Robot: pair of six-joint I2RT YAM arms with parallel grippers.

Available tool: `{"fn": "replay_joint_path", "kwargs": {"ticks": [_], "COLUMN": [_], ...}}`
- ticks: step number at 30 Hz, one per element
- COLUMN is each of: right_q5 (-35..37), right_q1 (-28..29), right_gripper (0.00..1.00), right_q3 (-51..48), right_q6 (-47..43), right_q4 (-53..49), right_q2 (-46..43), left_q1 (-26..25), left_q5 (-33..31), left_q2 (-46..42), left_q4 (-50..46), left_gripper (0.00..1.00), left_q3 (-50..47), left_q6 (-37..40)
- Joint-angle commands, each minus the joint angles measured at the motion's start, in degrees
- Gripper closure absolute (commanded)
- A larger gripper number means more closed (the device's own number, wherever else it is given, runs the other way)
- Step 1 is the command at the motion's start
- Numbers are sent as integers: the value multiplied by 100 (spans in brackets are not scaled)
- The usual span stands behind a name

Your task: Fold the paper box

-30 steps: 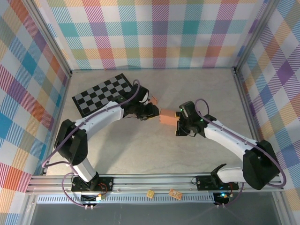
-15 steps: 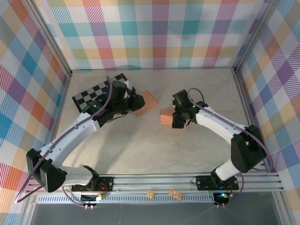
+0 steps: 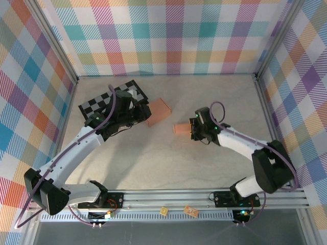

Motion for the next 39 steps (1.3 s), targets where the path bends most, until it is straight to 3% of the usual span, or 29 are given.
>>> {"fn": "replay_joint_path", "kwargs": {"ticks": [1,3,7,9,11,12,13,14,17,19,21,23,25,27,28,31,33,35,38,39], "right_q5": [-31,-212,-416,-257,207,384,422,404,590,1050,1977,2688,1792,1849,1767,911,622,171,40,-42], "right_q1": [65,75,77,77,72,-16,-185,-433,-1053,-1208,-1215,-1238,-1595,-1693,-1812,-2272,-2381,-2490,-2530,-2602], "right_gripper": [48,39,22,16,0,1,1,1,1,1,1,1,1,1,1,1,1,1,1,1], "right_q3": [-901,-1304,-1564,-1224,-158,402,682,839,891,1203,1529,1274,166,-837,-1272,-2215,-2685,-2569,-2479,-2404], "right_q6": [-684,-962,-1139,-1345,-1580,-1628,-1826,-2171,-4593,-5933,-6674,-7734,-9577,-10436,-10593,-10377,-10326,-10364,-10594,-10613], "right_q4": [1805,2442,2239,962,-1912,-3317,-4058,-4508,-4241,-4332,-4376,-3496,-1570,-205,309,1556,2662,2911,3832,4124], "right_q2": [-151,-123,-239,-631,-1048,-1084,-1113,-1220,-1958,-2222,-2216,-2201,-2295,-2332,-2341,-2441,-2357,-1938,-1247,-989], "left_q1": [142,222,369,457,540,581,624,683,840,861,861,861,906,1026,1165,1846,1967,1977,1993,2022], "left_q5": [157,287,244,159,1,-150,-199,-233,-505,-1184,-2398,-3812,-4526,-4470,-4395,-2713,-2609,-2847,-2965,-2849], "left_q2": [-111,-128,-238,-278,-315,-356,-419,-519,-705,-652,-525,-376,-191,79,262,548,621,851,1345,1434], "left_q4": [137,391,609,584,413,272,249,295,440,299,193,220,938,1911,2115,3088,4186,5007,5527,5233], "left_gripper": [71,71,69,69,66,60,3,0,0,0,0,0,0,0,0,0,0,0,0,0], "left_q3": [-202,-403,-637,-657,-625,-581,-598,-661,-812,-774,-775,-927,-1388,-1798,-1905,-2435,-2937,-3218,-3191,-3047], "left_q6": [7,-115,-191,-173,-109,-31,107,300,745,900,1002,1185,2373,3590,3636,3829,3795,3968,4318,4318]}}
